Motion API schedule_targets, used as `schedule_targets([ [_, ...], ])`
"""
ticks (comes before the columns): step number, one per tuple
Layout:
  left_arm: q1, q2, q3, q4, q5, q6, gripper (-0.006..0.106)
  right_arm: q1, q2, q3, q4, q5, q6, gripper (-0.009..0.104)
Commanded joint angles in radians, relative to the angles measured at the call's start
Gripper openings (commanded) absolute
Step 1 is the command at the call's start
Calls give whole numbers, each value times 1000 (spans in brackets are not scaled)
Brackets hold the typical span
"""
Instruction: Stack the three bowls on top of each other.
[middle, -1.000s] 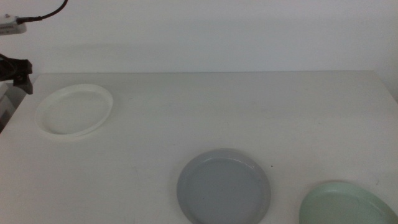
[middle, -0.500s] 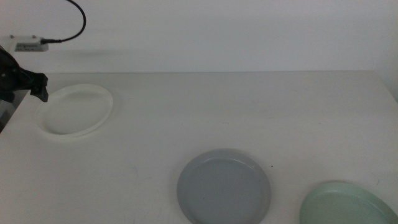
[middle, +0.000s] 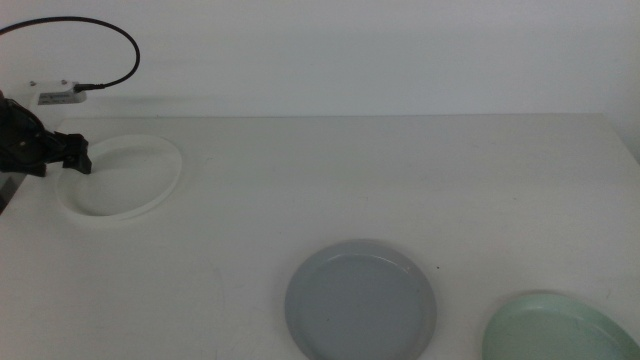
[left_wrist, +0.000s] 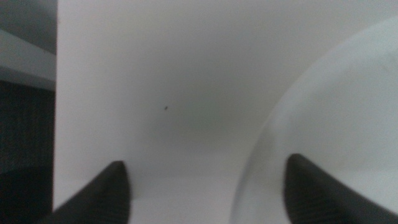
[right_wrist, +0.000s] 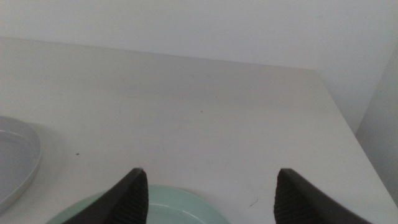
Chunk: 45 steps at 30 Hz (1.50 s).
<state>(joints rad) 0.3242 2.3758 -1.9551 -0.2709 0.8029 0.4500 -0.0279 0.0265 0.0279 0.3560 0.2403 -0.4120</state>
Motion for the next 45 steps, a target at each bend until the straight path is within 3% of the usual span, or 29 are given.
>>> schedule_targets([
  [1,-6,-50,-24,-16,2,13,63,-7,12,-6,-3,-76,-10,52],
  [4,-6,-51,-24,-41,19,20,28,-7,12,-6,-3,-76,-10,52],
  [7,-5,-60,-24,-63,47,20,0,-7,12,-6,-3,-76,-10,52],
  [17,-7,-213,19,-68,165,-88,0,-7,12,-6,-3,-76,-10,52],
  [27,-112,-573,401,-63,74,-111,0,-7,12,-6,-3,-76,-10,52],
  [35,-347,-820,689,-65,-36,-195,0,-7,12,-6,-4,-76,-10,52],
  [45,-701,-819,802,-68,-176,-328,0,-7,12,-6,-3,-76,-10,52],
])
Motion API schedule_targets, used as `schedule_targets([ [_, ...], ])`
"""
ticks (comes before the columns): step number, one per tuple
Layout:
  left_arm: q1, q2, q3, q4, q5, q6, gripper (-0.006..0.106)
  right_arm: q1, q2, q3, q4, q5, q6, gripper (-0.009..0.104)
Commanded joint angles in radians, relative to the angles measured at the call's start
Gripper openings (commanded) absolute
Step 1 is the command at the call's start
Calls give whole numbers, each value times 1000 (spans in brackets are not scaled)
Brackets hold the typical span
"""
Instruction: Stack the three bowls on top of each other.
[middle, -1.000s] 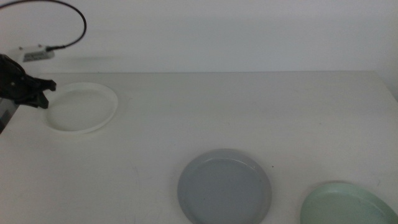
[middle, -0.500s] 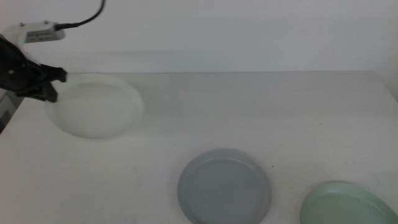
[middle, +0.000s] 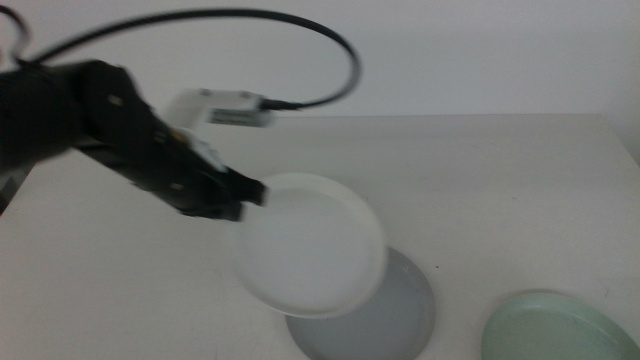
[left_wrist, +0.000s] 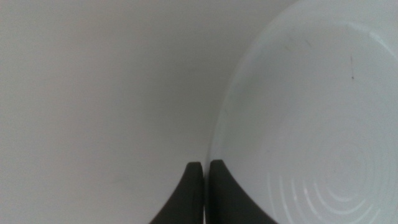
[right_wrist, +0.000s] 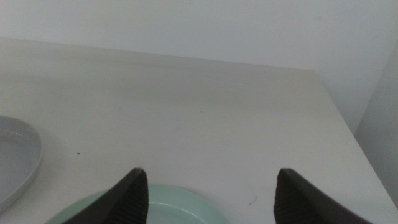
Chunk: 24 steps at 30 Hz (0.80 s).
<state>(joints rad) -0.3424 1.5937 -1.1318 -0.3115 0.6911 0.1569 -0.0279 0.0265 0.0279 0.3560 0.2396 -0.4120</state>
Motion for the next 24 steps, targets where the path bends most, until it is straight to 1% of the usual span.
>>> schedule_targets([
  [1,-63,-29,-22,-28,-78,-45,0,-7,12,-6,-3,-75,-10,52],
  [5,-141,5,-22,-24,-115,-52,0,-7,12,-6,-3,-75,-10,52],
  [8,-172,41,-22,-27,-124,-52,0,-7,12,-6,-3,-75,-10,52],
  [15,-177,110,-22,-78,-140,-52,0,-7,12,-6,-3,-75,-10,52],
  [17,-177,124,-22,-93,-148,-52,2,-7,12,-6,-3,-75,-10,52],
  [19,-177,133,-22,-96,-154,-52,8,-7,12,-6,-3,-75,-10,52],
  [21,-177,134,-22,-95,-155,-51,19,-7,12,-6,-3,-75,-10,52],
  [24,-175,132,-22,-94,-150,-43,45,-7,12,-6,-3,-75,-10,52],
])
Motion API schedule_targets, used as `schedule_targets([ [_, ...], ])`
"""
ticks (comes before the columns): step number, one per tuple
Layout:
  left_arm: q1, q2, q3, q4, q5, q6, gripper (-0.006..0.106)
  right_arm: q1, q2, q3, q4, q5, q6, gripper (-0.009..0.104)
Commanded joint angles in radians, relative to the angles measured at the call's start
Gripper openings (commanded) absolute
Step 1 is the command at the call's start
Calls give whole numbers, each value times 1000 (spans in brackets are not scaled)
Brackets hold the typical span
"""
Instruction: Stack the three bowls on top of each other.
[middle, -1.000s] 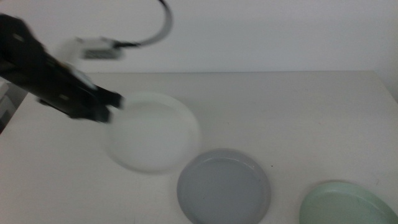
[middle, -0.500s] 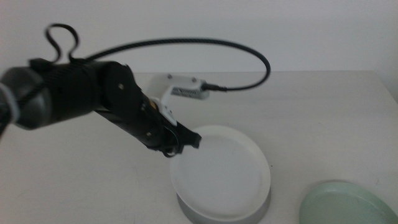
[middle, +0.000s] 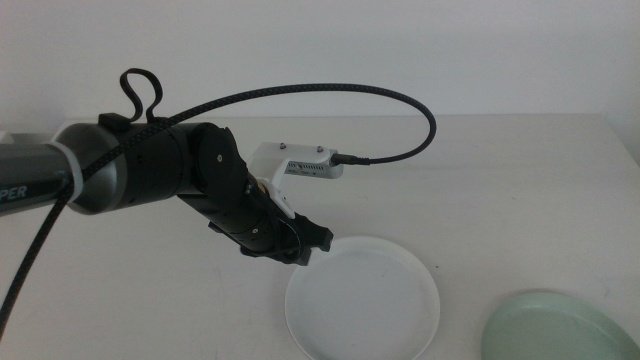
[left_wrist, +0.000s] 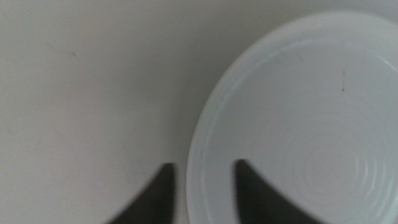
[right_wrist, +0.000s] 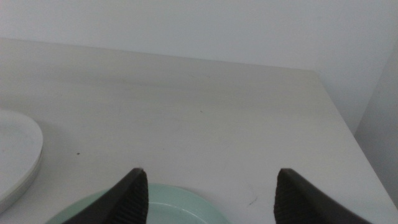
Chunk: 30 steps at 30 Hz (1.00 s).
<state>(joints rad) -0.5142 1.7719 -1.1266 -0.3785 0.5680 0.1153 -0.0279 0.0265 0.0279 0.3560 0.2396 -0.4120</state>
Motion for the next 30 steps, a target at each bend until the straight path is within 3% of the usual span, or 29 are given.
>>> schedule_targets([
  [1,-4,-48,-27,-27,-24,4,56,-7,12,-6,-3,-75,-10,52],
  [4,-4,-77,-41,-27,13,59,84,-7,12,-6,-3,-75,-10,52],
  [7,0,-138,-75,-27,85,123,94,-7,12,-6,-3,-75,-10,52],
  [13,28,-349,-88,-26,253,245,94,-7,12,-6,-3,-75,-10,52],
  [30,36,-921,93,-25,439,246,94,-7,12,-6,-3,-75,-10,52],
])
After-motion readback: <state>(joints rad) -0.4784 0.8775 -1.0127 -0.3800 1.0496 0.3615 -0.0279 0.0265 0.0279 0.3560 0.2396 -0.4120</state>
